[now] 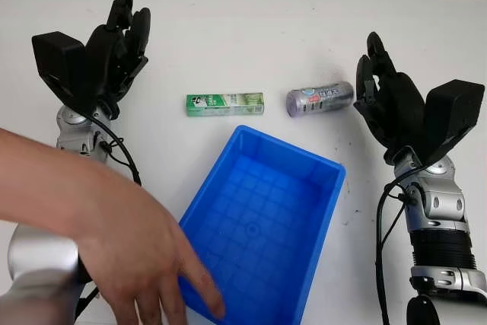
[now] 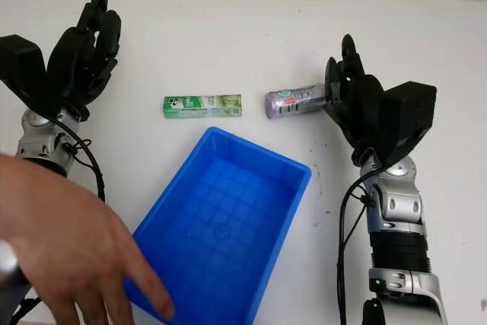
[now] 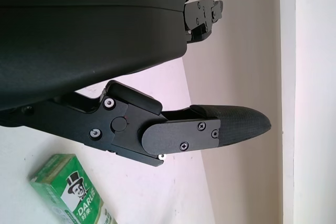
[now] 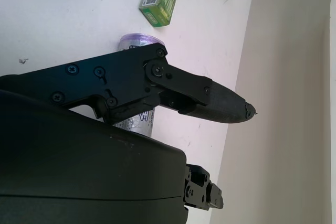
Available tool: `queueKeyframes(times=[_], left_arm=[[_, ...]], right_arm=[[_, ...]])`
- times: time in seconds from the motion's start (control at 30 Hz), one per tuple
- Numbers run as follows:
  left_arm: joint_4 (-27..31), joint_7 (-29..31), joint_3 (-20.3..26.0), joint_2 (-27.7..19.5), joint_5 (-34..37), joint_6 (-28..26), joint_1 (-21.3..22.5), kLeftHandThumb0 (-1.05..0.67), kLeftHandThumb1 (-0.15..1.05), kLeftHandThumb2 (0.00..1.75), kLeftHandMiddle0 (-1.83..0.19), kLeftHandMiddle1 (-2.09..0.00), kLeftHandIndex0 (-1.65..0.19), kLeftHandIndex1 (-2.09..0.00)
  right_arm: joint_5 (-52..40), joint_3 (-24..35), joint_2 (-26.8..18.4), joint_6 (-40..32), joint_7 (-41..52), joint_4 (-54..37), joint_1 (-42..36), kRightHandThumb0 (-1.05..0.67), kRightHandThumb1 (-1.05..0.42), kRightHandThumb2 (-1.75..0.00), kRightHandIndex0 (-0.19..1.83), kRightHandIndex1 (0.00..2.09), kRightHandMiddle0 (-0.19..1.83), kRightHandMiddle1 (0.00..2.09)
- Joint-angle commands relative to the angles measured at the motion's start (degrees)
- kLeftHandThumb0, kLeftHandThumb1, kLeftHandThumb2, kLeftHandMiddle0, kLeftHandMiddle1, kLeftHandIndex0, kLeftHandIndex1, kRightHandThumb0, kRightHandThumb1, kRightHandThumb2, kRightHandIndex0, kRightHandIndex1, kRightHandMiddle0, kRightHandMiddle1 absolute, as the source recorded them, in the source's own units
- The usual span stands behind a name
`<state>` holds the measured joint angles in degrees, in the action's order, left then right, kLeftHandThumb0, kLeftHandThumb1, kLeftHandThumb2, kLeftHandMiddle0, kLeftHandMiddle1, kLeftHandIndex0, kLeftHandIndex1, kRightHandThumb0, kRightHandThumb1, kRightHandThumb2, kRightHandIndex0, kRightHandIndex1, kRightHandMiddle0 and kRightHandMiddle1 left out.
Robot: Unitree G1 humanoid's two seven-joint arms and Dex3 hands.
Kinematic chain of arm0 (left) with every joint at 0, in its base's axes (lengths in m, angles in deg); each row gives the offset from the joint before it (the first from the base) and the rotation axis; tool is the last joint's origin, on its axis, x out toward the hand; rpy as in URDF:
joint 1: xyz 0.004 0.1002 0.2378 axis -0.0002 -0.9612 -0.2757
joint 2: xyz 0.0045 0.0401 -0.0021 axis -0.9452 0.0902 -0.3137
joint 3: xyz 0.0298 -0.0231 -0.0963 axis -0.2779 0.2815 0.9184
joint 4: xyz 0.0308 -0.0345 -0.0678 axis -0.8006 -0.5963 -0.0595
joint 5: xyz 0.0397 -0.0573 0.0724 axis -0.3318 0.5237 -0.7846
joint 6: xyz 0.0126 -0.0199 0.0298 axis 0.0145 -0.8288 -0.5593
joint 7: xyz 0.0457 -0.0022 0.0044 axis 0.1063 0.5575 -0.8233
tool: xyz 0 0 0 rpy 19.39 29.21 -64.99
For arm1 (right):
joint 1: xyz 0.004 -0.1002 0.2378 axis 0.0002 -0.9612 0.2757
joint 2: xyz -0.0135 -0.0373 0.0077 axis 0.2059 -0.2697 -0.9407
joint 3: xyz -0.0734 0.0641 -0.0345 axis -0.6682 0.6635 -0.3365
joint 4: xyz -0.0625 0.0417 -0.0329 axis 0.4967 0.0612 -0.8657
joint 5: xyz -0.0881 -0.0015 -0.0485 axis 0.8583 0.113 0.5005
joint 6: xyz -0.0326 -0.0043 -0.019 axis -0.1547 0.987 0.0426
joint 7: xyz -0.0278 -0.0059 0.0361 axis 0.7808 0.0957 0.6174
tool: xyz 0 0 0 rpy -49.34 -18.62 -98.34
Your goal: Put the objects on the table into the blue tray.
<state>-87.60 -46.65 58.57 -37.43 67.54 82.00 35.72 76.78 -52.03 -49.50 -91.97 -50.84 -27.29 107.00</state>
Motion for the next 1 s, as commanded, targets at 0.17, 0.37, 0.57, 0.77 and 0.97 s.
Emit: queueKeyframes(times=[0.17,0.37,0.57,0.77,0.97], left_arm=[[1.19,-0.14,-0.45,0.36,-0.51,0.65,-1.75,-0.79,1.05,0.52,0.19,0.00,0.19,0.00],[0.85,-0.36,-0.58,0.85,-0.69,1.18,-1.96,-0.77,1.05,0.54,0.19,-0.02,0.19,-0.01],[0.97,-1.27,-0.53,0.99,-0.82,1.55,-2.60,-0.78,1.05,0.53,0.18,-0.04,0.18,-0.02],[1.06,-2.19,-0.97,0.92,-1.35,1.53,-2.77,-0.78,1.05,0.53,0.16,-0.06,0.15,-0.04],[0.95,-2.01,-1.20,0.86,-1.61,1.07,-2.33,-0.80,1.05,0.53,0.15,-0.06,0.15,-0.05]], right_arm=[[-0.29,0.46,-0.82,-0.06,1.30,-0.20,-0.32,-0.69,-1.05,-0.73,-0.19,0.00,-0.19,0.00],[3.03,0.47,-3.71,2.46,-0.15,-1.40,2.75,-0.67,-1.05,-0.56,-0.19,0.00,-0.19,0.00],[10.30,-1.40,-8.95,3.29,-2.50,-3.48,8.20,-0.73,-1.05,-0.32,-0.11,0.06,-0.09,0.07],[15.87,-4.18,-13.20,5.15,-1.11,-0.18,13.64,-0.79,-1.05,-0.16,-0.04,0.08,-0.03,0.10],[31.46,-13.42,-21.02,13.36,-1.73,5.96,18.81,-0.72,-0.91,-0.05,-0.17,1.21,0.08,0.09]])
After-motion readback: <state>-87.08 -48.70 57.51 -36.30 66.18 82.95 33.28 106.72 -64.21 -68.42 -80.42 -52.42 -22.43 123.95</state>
